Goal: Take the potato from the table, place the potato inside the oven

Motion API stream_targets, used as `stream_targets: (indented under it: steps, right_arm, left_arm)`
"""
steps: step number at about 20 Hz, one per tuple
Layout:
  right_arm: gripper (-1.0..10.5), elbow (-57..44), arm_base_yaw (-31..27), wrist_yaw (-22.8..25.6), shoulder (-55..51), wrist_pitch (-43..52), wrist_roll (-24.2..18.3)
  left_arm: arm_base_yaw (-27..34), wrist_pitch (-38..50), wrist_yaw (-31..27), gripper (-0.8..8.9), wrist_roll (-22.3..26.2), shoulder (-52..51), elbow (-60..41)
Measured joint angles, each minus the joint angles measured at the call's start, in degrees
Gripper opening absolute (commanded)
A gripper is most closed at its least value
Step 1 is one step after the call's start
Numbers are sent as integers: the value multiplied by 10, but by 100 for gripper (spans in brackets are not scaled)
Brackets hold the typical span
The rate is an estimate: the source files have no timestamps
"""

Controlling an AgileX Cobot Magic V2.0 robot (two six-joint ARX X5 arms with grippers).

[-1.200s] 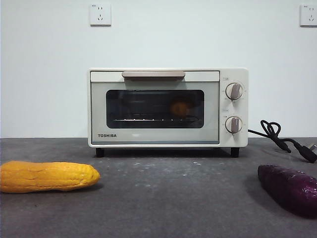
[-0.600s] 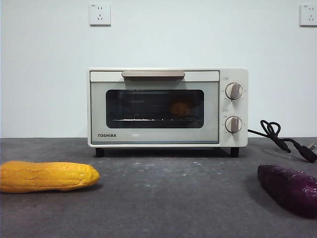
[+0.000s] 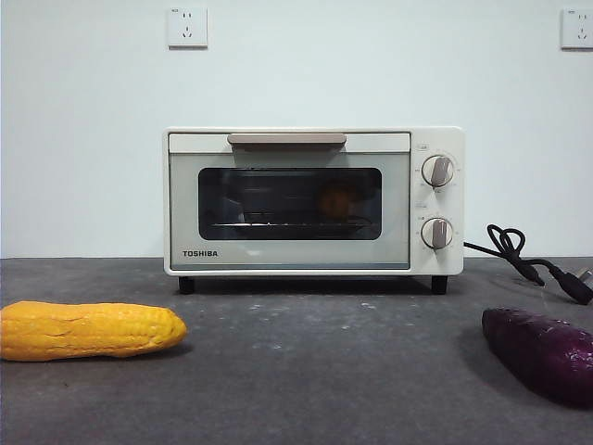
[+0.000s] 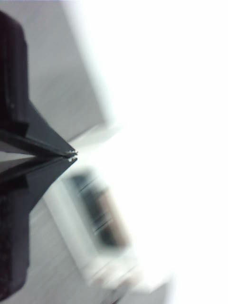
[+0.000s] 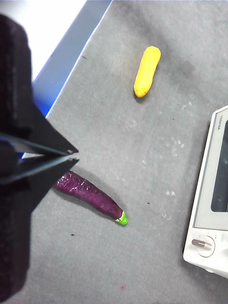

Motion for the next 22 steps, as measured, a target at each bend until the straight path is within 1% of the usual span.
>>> stream_targets:
  steps: [2, 3, 4, 7, 11, 14, 17, 22]
  right_arm:
    - [1, 0, 0, 0, 0, 0, 0]
    - [1, 0, 0, 0, 0, 0, 0]
    - [1, 0, 0, 0, 0, 0, 0]
    - [1, 0, 0, 0, 0, 0, 0]
    - [1, 0, 0, 0, 0, 0, 0]
    - [1, 0, 0, 0, 0, 0, 0]
    - [1, 0, 0, 1, 0, 0, 0]
    - [1, 0, 0, 0, 0, 0, 0]
  left_arm:
    - [40, 66, -23, -4, 26, -64, -50]
    - [54, 83, -39, -4, 37, -85, -76]
    - [69, 94, -44, -4, 45, -110, -116]
    - [96, 96, -44, -4, 49, -184, -229]
    - [103, 157, -43, -4, 21, -261, -367]
    - [104, 169, -43, -4, -9, -268, -445]
    - [104, 165, -41, -4, -23, -268, -478]
    - [104, 136, -41, -4, -27, -268, -478]
